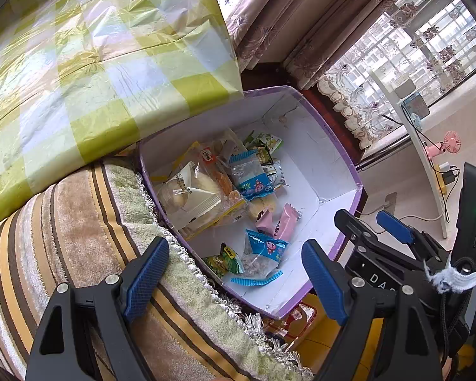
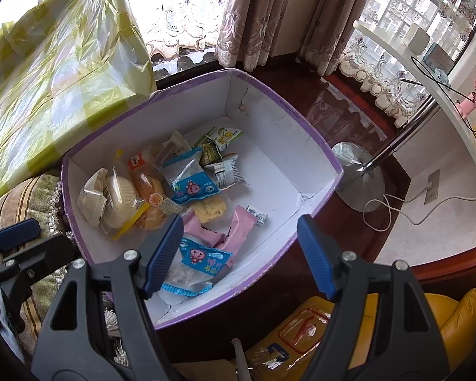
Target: Organize snacks
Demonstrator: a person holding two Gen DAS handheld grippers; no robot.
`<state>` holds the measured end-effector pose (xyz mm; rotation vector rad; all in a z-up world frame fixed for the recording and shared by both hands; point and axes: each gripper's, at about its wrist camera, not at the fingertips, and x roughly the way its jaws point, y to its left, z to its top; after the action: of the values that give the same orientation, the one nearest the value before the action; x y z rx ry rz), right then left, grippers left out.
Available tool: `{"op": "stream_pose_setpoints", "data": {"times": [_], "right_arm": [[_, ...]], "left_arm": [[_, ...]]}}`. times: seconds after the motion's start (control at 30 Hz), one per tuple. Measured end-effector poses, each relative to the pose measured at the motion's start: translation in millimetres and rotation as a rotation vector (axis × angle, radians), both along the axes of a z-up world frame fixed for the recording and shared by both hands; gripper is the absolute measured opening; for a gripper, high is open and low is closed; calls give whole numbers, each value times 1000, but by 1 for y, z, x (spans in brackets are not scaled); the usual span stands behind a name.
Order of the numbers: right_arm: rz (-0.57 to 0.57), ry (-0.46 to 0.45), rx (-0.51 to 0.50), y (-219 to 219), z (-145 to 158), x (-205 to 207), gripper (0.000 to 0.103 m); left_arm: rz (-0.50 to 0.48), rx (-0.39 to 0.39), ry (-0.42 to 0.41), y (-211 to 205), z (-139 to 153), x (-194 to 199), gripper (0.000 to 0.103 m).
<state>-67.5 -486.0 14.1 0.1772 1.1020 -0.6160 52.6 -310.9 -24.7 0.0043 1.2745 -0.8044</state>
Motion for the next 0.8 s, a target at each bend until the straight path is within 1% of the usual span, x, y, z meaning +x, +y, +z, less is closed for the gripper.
{"op": "stream_pose_setpoints", "data": {"times": [0.8], "right_arm": [[0, 2, 5, 1, -3, -1, 76]], "left_arm": [[0, -1, 0, 0, 0, 0, 86]]}}
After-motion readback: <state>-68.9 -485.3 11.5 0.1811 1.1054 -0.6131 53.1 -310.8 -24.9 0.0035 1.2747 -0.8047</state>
